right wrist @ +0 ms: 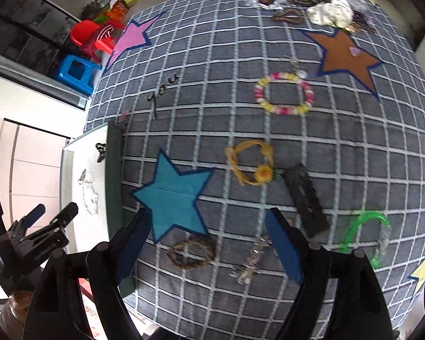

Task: Organize jewelry
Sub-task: 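Grasp the yellow flower hair tie with the left gripper while the right grasps the green bangle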

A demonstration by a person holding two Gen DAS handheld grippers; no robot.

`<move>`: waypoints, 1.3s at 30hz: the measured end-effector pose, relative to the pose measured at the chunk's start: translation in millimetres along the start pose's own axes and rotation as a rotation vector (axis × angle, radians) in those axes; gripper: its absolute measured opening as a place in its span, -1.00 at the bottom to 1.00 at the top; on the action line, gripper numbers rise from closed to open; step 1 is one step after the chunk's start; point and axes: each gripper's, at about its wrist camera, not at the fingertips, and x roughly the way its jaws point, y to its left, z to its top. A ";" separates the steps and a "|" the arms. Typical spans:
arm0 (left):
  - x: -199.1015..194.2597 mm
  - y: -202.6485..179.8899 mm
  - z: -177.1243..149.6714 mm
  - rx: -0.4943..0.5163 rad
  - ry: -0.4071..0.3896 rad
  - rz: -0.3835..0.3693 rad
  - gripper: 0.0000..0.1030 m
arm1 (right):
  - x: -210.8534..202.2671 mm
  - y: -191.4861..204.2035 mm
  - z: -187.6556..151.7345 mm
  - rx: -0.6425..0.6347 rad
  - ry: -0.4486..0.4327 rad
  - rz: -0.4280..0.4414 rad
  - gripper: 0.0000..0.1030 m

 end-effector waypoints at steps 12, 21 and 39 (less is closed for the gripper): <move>20.7 -130.4 17.2 0.202 0.089 -0.178 1.00 | -28.8 -131.4 -50.2 0.249 0.030 -0.192 0.65; 54.1 -169.4 37.4 0.171 0.125 -0.207 1.00 | -16.3 -182.6 -59.7 0.299 0.063 -0.247 0.65; 65.7 -208.6 33.6 0.227 0.153 -0.209 -0.21 | 31.6 -184.1 -41.1 0.136 0.074 -0.332 0.43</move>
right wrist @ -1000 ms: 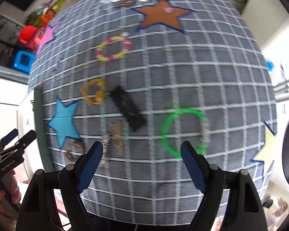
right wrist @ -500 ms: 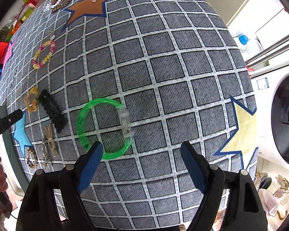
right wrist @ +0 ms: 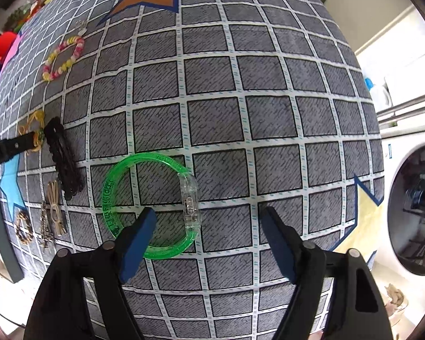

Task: Organize jewelry
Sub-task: 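Grasp the yellow flower hair tie with the left gripper while the right grasps the green bangle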

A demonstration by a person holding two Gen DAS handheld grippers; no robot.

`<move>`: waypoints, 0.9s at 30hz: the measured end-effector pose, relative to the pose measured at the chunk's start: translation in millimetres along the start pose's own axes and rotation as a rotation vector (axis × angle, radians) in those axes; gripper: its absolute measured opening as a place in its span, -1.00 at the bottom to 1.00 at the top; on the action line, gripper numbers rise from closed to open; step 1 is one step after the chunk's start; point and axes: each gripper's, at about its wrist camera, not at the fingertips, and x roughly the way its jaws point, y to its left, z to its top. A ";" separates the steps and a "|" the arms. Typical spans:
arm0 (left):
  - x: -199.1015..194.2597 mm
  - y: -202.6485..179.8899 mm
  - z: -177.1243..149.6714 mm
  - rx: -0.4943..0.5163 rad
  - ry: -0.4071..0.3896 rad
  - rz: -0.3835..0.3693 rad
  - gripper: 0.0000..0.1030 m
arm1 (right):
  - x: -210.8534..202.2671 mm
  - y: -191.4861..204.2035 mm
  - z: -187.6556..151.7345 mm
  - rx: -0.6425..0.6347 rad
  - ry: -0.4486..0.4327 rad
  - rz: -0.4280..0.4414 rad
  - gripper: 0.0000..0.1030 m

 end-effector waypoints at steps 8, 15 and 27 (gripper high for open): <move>-6.9 -13.1 -4.6 0.027 -0.002 -0.063 -0.75 | -10.7 25.4 -9.0 -0.029 -0.020 -0.002 -0.72; -34.9 -7.1 -6.6 0.030 -0.046 -0.093 -0.75 | -22.5 16.3 -0.4 0.013 -0.034 0.050 -0.80; -84.0 16.5 -24.6 -0.020 -0.118 -0.142 -0.75 | -84.6 12.8 6.3 0.023 -0.068 0.091 -0.80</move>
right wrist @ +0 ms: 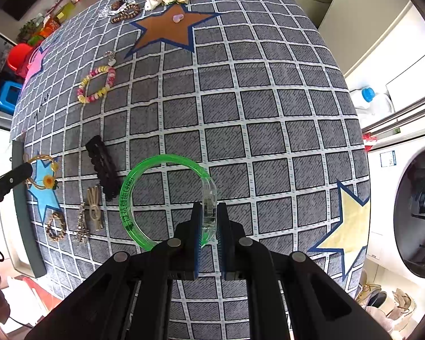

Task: Organize jewelry
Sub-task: 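Grasp the yellow flower hair tie with the left gripper while the right grasps the green bangle, then carry both items to the white tray and release them inside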

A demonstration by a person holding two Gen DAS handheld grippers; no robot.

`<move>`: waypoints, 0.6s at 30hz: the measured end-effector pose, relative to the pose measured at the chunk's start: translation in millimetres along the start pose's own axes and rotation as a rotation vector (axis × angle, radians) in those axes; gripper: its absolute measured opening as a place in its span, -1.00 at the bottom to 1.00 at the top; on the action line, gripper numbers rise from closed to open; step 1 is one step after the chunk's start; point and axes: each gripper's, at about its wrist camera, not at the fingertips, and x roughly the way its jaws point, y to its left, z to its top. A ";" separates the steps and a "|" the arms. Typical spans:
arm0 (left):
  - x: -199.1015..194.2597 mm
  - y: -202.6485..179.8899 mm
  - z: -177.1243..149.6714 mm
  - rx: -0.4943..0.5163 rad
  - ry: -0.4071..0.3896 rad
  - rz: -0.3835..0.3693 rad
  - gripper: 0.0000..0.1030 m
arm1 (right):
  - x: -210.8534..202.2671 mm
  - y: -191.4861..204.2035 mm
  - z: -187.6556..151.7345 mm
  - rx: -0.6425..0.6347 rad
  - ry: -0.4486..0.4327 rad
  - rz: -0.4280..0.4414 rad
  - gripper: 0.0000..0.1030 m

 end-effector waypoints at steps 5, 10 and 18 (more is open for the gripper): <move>-16.5 12.0 -4.2 -0.020 -0.030 -0.010 -0.75 | -13.3 18.6 1.6 -0.026 -0.016 0.009 -0.80; -36.4 31.9 -13.1 -0.048 -0.062 -0.016 -0.75 | -16.9 45.4 -14.3 -0.077 -0.040 0.027 -0.80; -67.0 57.4 -20.3 -0.131 -0.111 -0.012 -0.75 | -28.4 109.5 4.6 -0.203 -0.067 0.072 -0.80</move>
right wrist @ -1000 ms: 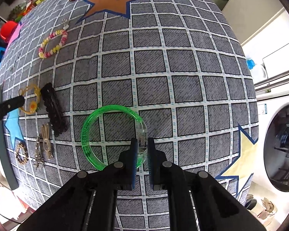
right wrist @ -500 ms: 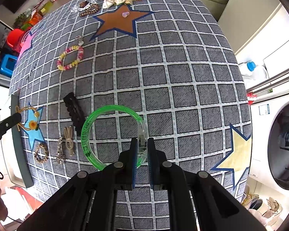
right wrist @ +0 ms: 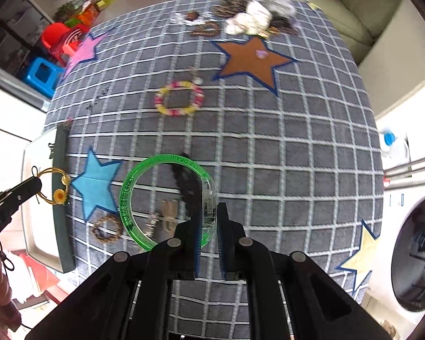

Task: Organize jewelry
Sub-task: 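Carry both items to the white tray and release them inside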

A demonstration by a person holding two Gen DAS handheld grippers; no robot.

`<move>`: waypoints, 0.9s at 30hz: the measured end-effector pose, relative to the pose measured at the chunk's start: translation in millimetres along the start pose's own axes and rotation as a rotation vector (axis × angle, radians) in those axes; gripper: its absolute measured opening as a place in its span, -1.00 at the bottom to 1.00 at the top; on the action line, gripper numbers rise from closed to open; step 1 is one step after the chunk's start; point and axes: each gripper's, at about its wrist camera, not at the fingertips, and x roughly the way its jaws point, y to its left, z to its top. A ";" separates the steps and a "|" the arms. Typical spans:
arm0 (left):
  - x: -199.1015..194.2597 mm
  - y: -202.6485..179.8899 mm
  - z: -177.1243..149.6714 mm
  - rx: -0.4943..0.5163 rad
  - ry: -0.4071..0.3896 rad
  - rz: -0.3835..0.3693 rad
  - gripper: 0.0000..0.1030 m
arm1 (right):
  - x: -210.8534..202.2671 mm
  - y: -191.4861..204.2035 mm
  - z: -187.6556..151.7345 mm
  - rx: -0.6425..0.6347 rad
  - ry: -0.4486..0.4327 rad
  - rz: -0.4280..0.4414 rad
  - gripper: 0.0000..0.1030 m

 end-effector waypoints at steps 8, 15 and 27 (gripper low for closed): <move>-31.9 129.6 -35.4 -0.126 -0.036 0.042 -0.75 | 3.8 91.2 22.9 -0.190 -0.003 0.072 -0.80; -32.7 174.6 -55.5 -0.252 -0.038 0.090 -0.75 | 17.0 176.6 34.3 -0.364 0.015 0.125 -0.80; 4.1 240.5 -85.0 -0.399 -0.016 0.179 -0.75 | 70.7 283.5 42.0 -0.556 0.088 0.149 -0.80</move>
